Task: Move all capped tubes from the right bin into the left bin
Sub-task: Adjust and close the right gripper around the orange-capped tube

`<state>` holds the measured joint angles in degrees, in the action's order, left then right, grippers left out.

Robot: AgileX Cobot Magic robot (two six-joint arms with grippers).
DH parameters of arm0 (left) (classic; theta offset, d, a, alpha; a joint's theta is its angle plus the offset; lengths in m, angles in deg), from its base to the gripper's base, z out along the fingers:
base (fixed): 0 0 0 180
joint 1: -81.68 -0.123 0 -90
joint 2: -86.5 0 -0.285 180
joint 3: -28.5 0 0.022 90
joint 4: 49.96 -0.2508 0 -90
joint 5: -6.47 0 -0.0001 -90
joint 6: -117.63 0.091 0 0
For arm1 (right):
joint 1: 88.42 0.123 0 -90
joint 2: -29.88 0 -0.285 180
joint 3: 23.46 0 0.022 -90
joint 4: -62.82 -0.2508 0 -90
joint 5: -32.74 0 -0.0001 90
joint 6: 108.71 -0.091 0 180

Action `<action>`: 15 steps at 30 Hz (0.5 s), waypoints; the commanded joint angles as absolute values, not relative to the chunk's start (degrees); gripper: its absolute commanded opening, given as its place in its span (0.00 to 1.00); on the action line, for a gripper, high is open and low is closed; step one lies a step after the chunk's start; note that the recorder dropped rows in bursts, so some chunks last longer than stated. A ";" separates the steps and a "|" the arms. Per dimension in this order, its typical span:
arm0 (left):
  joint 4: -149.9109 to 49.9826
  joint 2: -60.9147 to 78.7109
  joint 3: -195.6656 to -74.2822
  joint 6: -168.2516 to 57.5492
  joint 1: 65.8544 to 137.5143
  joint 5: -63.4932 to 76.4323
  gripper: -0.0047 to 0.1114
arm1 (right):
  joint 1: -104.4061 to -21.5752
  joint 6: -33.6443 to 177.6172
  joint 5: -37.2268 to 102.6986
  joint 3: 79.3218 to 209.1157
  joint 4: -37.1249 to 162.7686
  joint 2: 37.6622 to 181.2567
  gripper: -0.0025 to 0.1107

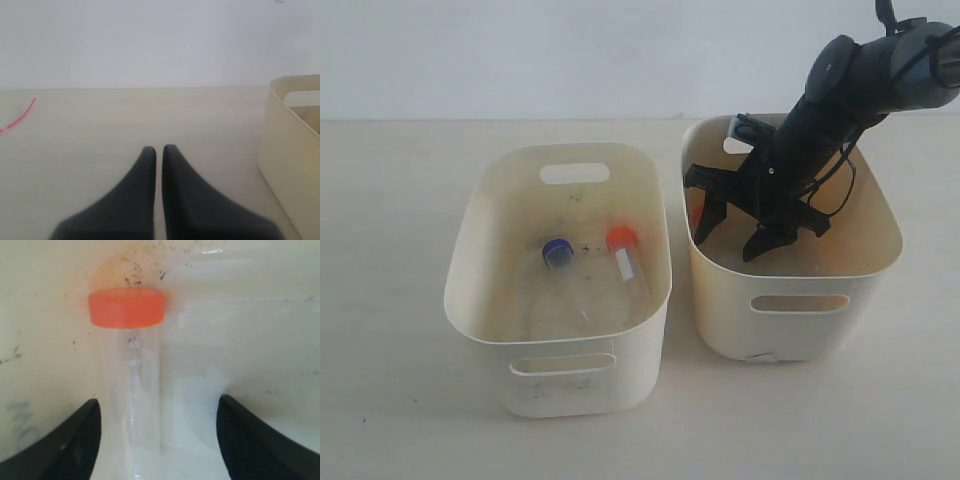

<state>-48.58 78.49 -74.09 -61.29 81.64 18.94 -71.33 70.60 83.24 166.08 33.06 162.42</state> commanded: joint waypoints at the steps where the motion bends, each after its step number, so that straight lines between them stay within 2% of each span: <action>1: -48.47 78.71 -74.28 -61.40 81.63 18.48 0.08 | -71.20 70.97 83.33 166.01 32.60 162.95 0.58; 15: -48.47 78.71 -74.28 -61.40 81.63 18.48 0.08 | -71.20 69.54 81.89 166.01 38.26 165.67 0.58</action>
